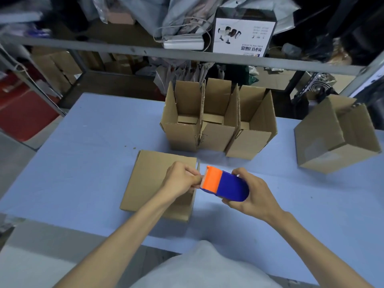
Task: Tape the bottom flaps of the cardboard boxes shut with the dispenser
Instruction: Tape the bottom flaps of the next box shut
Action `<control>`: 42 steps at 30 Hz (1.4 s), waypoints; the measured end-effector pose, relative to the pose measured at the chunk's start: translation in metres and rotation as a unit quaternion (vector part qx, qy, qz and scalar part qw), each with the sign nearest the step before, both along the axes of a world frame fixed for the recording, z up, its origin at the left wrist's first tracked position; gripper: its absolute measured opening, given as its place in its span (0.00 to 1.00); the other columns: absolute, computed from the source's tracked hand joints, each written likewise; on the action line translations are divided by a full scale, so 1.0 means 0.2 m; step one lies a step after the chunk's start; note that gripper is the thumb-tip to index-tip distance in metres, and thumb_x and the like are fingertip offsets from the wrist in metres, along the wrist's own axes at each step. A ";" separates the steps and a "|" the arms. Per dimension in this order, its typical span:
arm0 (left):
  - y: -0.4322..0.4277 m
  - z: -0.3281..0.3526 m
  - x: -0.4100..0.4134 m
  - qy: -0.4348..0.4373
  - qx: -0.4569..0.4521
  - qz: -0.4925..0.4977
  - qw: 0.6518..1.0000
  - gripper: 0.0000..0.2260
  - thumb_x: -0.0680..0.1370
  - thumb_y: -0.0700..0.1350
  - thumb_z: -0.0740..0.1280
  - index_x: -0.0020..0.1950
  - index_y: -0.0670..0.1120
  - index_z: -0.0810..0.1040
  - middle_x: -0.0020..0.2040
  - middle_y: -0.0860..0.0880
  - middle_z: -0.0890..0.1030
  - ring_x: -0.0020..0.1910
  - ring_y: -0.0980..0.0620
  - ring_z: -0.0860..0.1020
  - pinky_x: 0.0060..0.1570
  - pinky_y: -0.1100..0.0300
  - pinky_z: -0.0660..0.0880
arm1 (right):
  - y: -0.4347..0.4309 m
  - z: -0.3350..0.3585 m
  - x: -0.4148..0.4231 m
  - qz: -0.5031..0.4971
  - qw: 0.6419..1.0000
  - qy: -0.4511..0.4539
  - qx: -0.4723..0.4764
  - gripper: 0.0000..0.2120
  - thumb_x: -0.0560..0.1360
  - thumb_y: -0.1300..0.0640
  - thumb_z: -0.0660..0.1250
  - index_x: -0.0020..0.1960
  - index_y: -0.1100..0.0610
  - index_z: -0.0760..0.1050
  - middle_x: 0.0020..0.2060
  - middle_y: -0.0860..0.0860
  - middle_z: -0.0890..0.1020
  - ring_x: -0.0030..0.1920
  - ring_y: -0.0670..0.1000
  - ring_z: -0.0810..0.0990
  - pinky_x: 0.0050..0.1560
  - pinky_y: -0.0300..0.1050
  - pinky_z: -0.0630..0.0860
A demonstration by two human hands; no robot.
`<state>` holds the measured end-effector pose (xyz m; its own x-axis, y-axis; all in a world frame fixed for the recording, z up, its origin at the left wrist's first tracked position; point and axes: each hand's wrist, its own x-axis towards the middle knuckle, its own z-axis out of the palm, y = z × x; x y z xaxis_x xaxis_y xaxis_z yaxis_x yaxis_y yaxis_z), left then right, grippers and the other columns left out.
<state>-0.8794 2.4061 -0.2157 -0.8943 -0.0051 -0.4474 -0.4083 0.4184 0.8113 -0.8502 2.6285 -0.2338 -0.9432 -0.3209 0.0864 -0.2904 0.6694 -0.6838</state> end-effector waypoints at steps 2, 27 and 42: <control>-0.01 0.00 -0.01 -0.028 0.017 -0.002 0.999 0.06 0.72 0.34 0.70 0.35 0.41 0.80 0.29 0.48 0.82 0.25 0.58 0.79 0.29 0.66 0.75 | -0.01 0.00 0.00 -0.014 1.000 0.012 -0.005 0.29 0.60 0.41 0.79 0.52 0.48 0.68 0.42 0.41 0.78 0.37 0.45 0.78 0.35 0.32 0.73; -0.03 -0.08 0.02 -0.051 -0.046 0.065 0.996 0.15 0.69 0.30 0.56 0.30 0.47 0.74 0.32 0.48 0.78 0.31 0.48 0.77 0.35 0.59 0.77 | -0.07 -0.07 -0.06 0.058 0.994 0.058 0.066 0.29 0.59 0.36 0.75 0.53 0.50 0.73 0.42 0.44 0.81 0.35 0.47 0.76 0.34 0.34 0.72; -0.18 -0.19 0.04 0.015 -0.153 0.060 0.986 0.10 0.70 0.38 0.68 0.30 0.48 0.75 0.31 0.52 0.82 0.31 0.52 0.79 0.36 0.58 0.78 | 0.06 -0.05 0.05 0.019 0.991 -0.016 0.130 0.26 0.61 0.36 0.75 0.53 0.49 0.77 0.39 0.44 0.81 0.35 0.48 0.75 0.35 0.36 0.70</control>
